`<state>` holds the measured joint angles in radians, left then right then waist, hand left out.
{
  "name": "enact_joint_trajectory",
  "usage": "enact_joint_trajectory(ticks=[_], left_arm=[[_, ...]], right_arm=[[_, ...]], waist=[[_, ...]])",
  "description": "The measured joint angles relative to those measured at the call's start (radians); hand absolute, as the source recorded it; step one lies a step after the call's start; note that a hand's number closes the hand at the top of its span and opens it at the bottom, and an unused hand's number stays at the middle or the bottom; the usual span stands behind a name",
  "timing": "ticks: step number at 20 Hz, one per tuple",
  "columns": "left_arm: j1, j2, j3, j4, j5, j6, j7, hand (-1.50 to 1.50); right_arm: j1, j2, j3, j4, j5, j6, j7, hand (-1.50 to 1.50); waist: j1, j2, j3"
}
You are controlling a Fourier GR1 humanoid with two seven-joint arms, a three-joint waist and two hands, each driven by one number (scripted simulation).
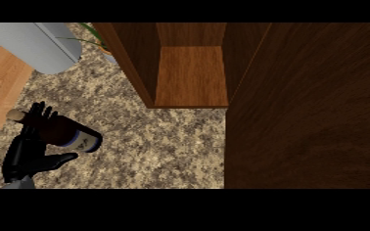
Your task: Pick up the wine, place it into the cabinet and close the cabinet
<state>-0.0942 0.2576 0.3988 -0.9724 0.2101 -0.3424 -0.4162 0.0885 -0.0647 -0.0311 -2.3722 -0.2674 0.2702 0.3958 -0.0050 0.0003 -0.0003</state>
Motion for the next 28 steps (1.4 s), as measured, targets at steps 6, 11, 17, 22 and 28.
enact_joint_trajectory(ticks=[6, 11, 17, 22, 28], left_arm=[[-0.044, 0.008, -0.020, 0.130, -0.022, 0.000, -0.083, -1.50], [-0.092, 0.038, -0.015, 0.273, -0.030, -0.025, -0.171, -1.50], [-0.141, 0.033, -0.009, 0.403, -0.009, -0.063, -0.234, -1.50], [-0.189, 0.051, -0.004, 0.497, 0.008, -0.102, -0.258, -1.50], [-0.206, 0.048, -0.019, 0.598, -0.009, -0.096, -0.326, 1.50]], right_arm=[[-0.023, -0.001, -0.002, -0.003, 0.005, -0.012, 0.018, -1.50], [-0.012, -0.008, -0.007, -0.013, 0.007, -0.002, 0.029, -1.50], [-0.019, -0.001, -0.013, 0.011, 0.014, 0.005, 0.000, -1.50], [-0.025, -0.009, -0.030, -0.001, -0.009, 0.003, 0.016, -1.50], [-0.014, 0.004, -0.009, -0.004, 0.005, 0.002, 0.013, -1.50]], waist=[[0.001, 0.000, 0.000], [-0.001, 0.000, 0.000], [-0.001, 0.000, 0.000], [-0.002, 0.001, 0.000], [-0.004, 0.002, -0.001]])
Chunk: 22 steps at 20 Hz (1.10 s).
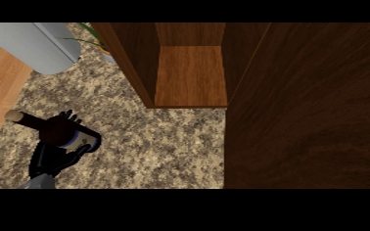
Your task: Pick up the wine, place it into the cabinet and close the cabinet
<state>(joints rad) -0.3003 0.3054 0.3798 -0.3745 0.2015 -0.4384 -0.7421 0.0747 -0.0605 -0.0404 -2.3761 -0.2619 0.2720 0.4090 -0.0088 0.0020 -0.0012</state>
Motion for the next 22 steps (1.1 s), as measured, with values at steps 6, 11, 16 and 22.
enact_joint_trajectory(ticks=[6, 11, 16, 22], left_arm=[[-0.030, 0.003, -0.013, 0.061, -0.009, -0.006, -0.020, 1.50], [-0.040, 0.005, -0.031, 0.067, -0.017, -0.016, -0.025, 1.50], [0.010, -0.039, -0.065, 0.016, -0.033, 0.023, -0.066, 1.50], [0.153, -0.111, -0.116, -0.138, -0.053, 0.072, -0.167, 1.50]], right_arm=[[-0.022, -0.003, -0.002, 0.006, 0.006, -0.006, 0.009, -1.50], [-0.016, -0.002, -0.006, 0.029, 0.008, 0.009, -0.016, -1.50], [-0.012, -0.020, -0.044, 0.020, -0.019, 0.011, -0.006, -1.50], [-0.004, -0.026, -0.060, 0.025, -0.029, 0.019, -0.012, -1.50]], waist=[[-0.002, 0.001, 0.000], [-0.001, 0.001, 0.000], [0.005, -0.003, 0.002], [0.016, -0.013, 0.015]])
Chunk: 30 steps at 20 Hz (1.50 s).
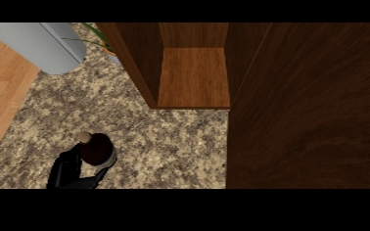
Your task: Pick up the wine, place it into the cabinet and close the cabinet
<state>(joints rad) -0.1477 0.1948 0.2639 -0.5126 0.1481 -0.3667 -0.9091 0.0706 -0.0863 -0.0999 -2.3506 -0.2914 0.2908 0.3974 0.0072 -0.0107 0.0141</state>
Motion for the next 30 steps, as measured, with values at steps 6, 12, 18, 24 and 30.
enact_joint_trajectory(ticks=[6, 12, 18, 24, 30], left_arm=[[0.101, -0.053, -0.054, -0.148, -0.007, 0.014, -0.002, 1.50], [0.193, -0.131, -0.125, -0.323, 0.018, -0.005, 0.050, 1.50], [0.338, -0.177, -0.234, -0.646, 0.095, 0.005, 0.195, 1.50], [0.449, -0.190, -0.356, -0.968, 0.176, 0.092, 0.380, 1.50], [0.415, -0.194, -0.438, -1.162, 0.195, 0.256, 0.514, 1.50]], right_arm=[[0.004, 0.019, 0.025, 0.011, 0.041, -0.003, -0.019, -1.50], [-0.003, 0.026, 0.030, 0.024, 0.050, -0.007, -0.025, -1.50], [-0.019, 0.026, 0.030, 0.044, 0.041, -0.007, -0.024, -1.50], [0.004, 0.030, 0.030, 0.039, 0.038, 0.004, -0.037, -1.50], [0.004, 0.035, 0.047, 0.029, 0.046, -0.002, -0.022, -1.50]], waist=[[0.004, 0.001, 0.001], [0.004, 0.004, -0.006], [0.003, 0.007, -0.011], [-0.001, 0.008, -0.013], [-0.005, 0.009, -0.013]])
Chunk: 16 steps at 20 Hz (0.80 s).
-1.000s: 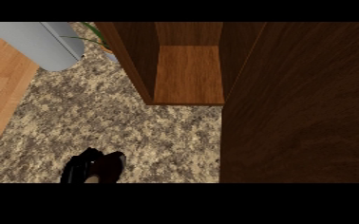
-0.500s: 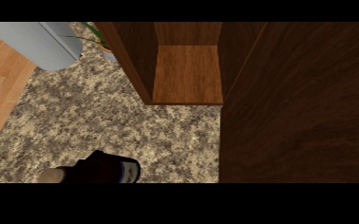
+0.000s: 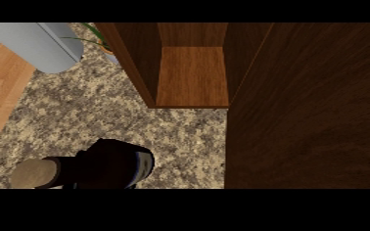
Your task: Pick up the wine, place it into the cabinet and close the cabinet
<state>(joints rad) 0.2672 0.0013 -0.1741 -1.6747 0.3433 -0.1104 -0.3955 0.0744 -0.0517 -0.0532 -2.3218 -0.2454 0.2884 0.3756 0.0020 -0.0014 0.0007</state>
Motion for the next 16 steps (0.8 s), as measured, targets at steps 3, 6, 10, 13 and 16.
enact_joint_trajectory(ticks=[3, 6, 10, 13, 16], left_arm=[[-0.030, 0.000, -0.041, -0.076, 0.007, 0.085, 0.068, 1.50], [-0.089, -0.001, -0.067, -0.101, 0.020, 0.158, 0.135, 1.50], [-0.209, -0.001, -0.100, -0.109, 0.005, 0.278, 0.197, 1.50], [-0.297, -0.001, -0.128, -0.063, -0.004, 0.354, 0.196, 1.50], [-0.396, -0.001, -0.131, 0.020, -0.012, 0.413, 0.180, 1.50]], right_arm=[[-0.009, -0.002, -0.009, 0.026, -0.001, 0.005, -0.016, -1.50], [-0.032, -0.006, -0.010, 0.033, 0.003, -0.005, -0.001, -1.50], [-0.004, 0.002, -0.001, 0.029, 0.011, 0.005, -0.024, -1.50], [-0.012, -0.007, -0.014, 0.032, -0.007, 0.010, -0.018, -1.50], [-0.001, 0.005, 0.004, 0.031, 0.017, 0.006, -0.026, -1.50]], waist=[[-0.001, 0.000, 0.000], [-0.002, 0.001, 0.000], [-0.005, 0.001, 0.000], [-0.006, 0.001, 0.000], [-0.008, 0.002, 0.000]])
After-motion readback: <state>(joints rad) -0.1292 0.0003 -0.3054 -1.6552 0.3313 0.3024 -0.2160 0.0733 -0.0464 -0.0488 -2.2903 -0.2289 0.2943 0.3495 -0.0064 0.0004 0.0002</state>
